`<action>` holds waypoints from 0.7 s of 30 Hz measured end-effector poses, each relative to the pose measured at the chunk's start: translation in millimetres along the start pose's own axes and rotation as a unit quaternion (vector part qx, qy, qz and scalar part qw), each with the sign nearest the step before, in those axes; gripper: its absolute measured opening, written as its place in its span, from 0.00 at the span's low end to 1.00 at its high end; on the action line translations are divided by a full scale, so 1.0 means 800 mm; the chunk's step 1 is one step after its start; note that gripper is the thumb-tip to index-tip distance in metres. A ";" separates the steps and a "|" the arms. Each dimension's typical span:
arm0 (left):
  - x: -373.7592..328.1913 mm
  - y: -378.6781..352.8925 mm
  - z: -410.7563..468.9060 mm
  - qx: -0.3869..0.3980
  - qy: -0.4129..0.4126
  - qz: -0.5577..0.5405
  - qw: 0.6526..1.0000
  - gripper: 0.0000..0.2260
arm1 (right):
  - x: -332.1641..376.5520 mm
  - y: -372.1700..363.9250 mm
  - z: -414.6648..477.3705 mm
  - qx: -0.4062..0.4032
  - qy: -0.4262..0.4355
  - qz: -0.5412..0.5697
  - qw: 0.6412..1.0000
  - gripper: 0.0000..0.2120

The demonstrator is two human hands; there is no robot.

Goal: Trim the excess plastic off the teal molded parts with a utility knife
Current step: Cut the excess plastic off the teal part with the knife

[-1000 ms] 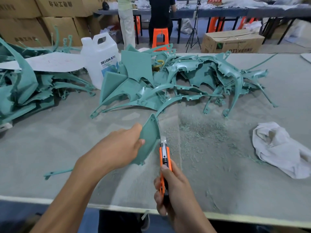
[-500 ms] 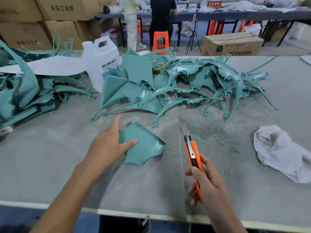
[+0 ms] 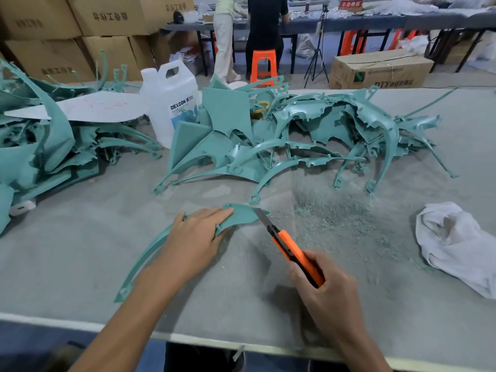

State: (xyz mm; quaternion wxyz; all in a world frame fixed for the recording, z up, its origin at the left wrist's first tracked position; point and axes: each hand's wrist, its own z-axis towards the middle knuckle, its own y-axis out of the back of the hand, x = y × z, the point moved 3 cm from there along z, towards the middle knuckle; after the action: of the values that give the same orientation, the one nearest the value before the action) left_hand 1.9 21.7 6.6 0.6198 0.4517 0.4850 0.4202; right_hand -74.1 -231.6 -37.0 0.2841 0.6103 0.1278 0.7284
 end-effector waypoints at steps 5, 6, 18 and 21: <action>-0.020 0.012 -0.001 -0.011 -0.006 -0.022 1.000 0.21 | -0.007 0.001 0.001 -0.021 -0.010 0.022 0.999 0.06; -0.021 0.017 -0.002 -0.022 -0.010 -0.040 0.999 0.21 | -0.009 0.002 0.004 -0.038 -0.022 0.024 0.999 0.05; -0.032 0.039 -0.006 -0.024 0.002 -0.087 0.996 0.18 | -0.012 0.007 0.003 -0.062 -0.008 0.046 0.997 0.06; -0.029 0.028 -0.003 0.010 0.025 -0.098 0.995 0.18 | -0.007 0.005 0.001 -0.049 -0.002 0.035 0.998 0.05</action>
State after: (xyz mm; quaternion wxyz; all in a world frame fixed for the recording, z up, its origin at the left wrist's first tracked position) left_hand -6.1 5.0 33.1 0.6412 0.3975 0.5465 0.3636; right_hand -73.8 -238.1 -39.0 0.2880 0.6010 0.0695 0.7423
